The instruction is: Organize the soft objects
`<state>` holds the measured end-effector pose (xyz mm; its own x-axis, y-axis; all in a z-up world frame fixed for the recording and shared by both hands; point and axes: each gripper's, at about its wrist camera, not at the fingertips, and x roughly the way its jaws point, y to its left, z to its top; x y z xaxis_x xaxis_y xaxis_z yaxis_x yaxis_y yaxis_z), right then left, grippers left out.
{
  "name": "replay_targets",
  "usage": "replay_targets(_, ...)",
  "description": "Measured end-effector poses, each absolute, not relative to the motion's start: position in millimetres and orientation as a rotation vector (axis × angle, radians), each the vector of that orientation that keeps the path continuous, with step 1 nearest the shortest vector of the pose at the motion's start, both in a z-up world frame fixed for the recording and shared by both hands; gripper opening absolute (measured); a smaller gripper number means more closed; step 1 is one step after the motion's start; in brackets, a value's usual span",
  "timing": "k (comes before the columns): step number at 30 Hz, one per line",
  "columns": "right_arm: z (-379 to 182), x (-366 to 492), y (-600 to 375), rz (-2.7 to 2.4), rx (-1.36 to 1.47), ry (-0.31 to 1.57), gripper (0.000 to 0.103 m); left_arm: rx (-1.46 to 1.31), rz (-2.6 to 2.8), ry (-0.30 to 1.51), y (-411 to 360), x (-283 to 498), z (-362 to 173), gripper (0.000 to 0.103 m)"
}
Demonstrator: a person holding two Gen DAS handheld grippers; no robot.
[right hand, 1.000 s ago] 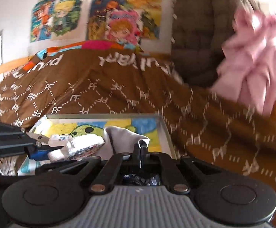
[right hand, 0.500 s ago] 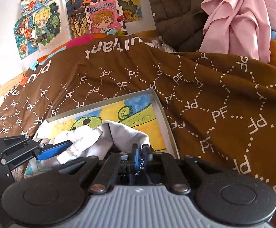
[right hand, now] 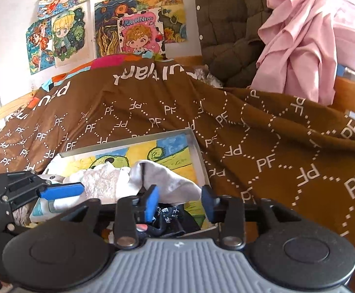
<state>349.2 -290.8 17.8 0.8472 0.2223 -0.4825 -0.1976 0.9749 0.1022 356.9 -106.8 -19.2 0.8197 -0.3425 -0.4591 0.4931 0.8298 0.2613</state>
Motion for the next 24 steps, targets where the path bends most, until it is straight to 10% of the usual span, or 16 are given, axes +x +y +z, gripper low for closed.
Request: replay_targets(24, 79, 207, -274, 0.260, -0.019, 0.326, 0.087, 0.054, -0.300, 0.273, -52, 249, 56, 0.087)
